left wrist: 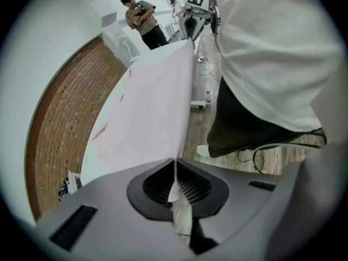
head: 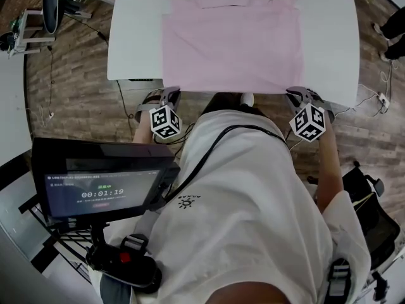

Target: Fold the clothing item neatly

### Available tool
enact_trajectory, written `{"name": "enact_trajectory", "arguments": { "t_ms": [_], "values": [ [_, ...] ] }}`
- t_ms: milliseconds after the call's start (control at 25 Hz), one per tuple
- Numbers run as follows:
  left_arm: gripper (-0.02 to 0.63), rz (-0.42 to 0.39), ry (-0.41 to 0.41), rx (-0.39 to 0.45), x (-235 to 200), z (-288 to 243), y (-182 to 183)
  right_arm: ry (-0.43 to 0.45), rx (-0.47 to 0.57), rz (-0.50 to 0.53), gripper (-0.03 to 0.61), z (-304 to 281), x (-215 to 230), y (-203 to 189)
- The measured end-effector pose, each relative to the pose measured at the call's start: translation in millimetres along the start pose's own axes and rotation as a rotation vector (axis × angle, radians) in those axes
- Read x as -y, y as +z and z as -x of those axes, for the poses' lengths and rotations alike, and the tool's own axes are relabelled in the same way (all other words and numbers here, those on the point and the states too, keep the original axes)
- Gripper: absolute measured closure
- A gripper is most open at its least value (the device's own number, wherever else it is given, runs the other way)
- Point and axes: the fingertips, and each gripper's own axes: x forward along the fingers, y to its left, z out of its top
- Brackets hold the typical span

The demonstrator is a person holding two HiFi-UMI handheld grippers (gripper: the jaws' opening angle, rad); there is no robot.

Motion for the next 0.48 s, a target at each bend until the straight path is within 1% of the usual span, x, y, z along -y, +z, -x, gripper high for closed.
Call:
{"name": "enact_trajectory", "arguments": {
  "t_ms": [120,200,320,480],
  "values": [
    [0.597,-0.011,0.001,0.010,9,17,5,-0.001,0.008,0.003,0.557,17,-11,0],
    [0.597,-0.016,0.002,0.018,5,26,7,-0.001,0.012,-0.002,0.557,25,-11,5],
    [0.597,-0.031,-0.009,0.027,-12,33,12,-0.015,0.013,-0.009,0.557,37,3,12],
    [0.597,-0.047,-0.020,0.040,-39,39,20,-0.047,0.000,0.017,0.557,43,32,20]
  ]
}}
